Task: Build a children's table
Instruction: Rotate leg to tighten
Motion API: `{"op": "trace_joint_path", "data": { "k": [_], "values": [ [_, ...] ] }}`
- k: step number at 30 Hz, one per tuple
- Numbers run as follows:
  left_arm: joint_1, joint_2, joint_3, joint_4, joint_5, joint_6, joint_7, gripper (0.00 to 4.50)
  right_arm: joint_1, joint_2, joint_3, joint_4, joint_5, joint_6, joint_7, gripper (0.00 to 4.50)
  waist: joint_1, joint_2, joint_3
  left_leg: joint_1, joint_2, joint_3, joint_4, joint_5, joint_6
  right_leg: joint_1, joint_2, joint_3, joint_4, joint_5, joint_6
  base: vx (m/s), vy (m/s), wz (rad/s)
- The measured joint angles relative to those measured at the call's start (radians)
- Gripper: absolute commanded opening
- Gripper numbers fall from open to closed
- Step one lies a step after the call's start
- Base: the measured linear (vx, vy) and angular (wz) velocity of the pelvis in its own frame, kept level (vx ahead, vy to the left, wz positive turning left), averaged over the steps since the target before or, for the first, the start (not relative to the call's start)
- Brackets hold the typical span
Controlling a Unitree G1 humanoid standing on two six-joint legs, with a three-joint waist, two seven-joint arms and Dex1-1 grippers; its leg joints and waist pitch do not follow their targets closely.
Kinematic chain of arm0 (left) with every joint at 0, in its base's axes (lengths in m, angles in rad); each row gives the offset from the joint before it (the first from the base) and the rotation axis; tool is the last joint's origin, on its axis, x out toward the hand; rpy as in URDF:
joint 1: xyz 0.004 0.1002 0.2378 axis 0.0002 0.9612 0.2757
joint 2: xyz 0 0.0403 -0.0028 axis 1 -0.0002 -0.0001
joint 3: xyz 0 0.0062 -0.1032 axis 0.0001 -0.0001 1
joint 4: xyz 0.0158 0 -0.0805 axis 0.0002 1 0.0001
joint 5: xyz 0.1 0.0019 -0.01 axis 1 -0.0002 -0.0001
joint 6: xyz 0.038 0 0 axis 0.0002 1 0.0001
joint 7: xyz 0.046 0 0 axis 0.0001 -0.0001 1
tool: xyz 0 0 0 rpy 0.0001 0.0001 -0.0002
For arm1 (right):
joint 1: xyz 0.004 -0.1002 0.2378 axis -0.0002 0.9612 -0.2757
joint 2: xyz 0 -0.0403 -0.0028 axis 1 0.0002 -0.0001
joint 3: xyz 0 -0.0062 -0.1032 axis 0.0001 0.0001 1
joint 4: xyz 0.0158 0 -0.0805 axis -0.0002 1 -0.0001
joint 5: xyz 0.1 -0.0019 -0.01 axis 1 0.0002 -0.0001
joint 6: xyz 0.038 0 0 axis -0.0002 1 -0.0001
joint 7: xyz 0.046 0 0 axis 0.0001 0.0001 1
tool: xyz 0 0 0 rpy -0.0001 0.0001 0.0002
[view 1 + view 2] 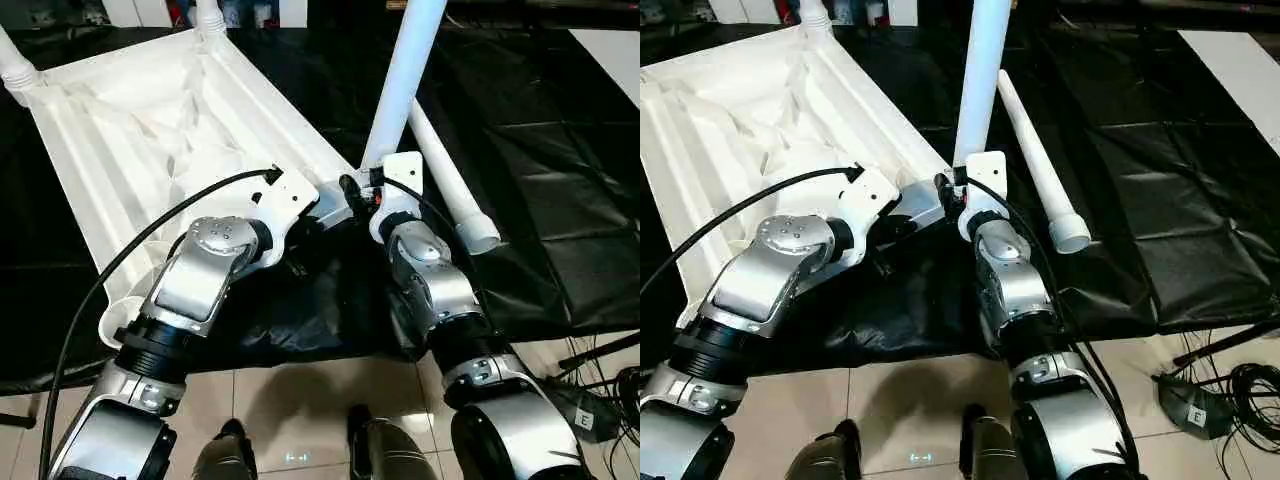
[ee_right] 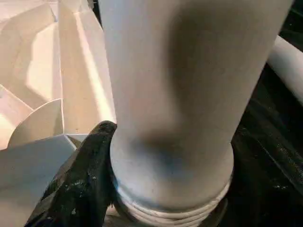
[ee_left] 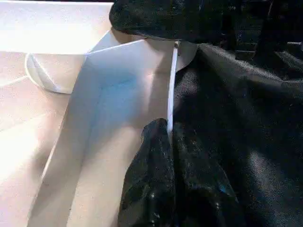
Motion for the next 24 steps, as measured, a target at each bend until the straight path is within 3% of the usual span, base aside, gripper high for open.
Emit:
{"op": "trace_joint_path", "data": {
  "k": [1,3,8,18,24],
  "values": [
    [0.000,0.002,-0.001,-0.003,0.000,0.003,0.000,0.00,0.000,0.003,-0.005,0.003,0.000,-0.007,0.001,2.72,-0.001,-0.001,-0.001,0.000,0.000,0.000,-0.002,0.000,0.000,0.000,0.000,0.000,-0.004,0.000,0.000,0.000,0.000,0.00],
    [0.004,0.010,-0.006,-0.012,0.000,0.004,-0.001,0.00,0.001,0.004,-0.007,0.001,0.001,-0.011,0.010,3.28,-0.002,-0.001,-0.001,-0.001,0.000,0.000,-0.003,0.000,0.000,0.000,0.000,-0.001,-0.006,0.000,0.000,0.000,0.000,0.00],
    [0.012,0.035,-0.007,-0.022,-0.001,-0.009,-0.009,0.00,0.006,0.006,-0.008,-0.018,0.031,-0.015,0.078,3.86,-0.015,-0.001,0.001,-0.001,0.000,0.000,-0.004,0.000,0.000,-0.003,0.000,-0.002,-0.006,0.000,0.000,0.000,0.000,0.00],
    [0.029,0.115,-0.006,-0.046,-0.026,-0.082,-0.111,0.00,0.076,-0.177,0.097,-0.178,0.021,0.053,0.365,3.86,-0.010,0.000,0.006,-0.001,0.003,0.004,-0.009,0.000,0.000,-0.005,0.003,-0.003,-0.004,0.028,0.001,0.000,0.000,0.00],
    [0.061,0.219,-0.005,-0.076,-0.063,-0.150,-0.246,0.00,0.121,-0.340,0.136,-0.294,0.086,0.084,0.704,3.86,0.003,0.002,0.007,0.000,0.007,0.004,-0.011,0.000,0.000,-0.005,0.012,-0.002,0.001,0.035,-0.004,0.019,-0.005,0.00]
  ]
}}
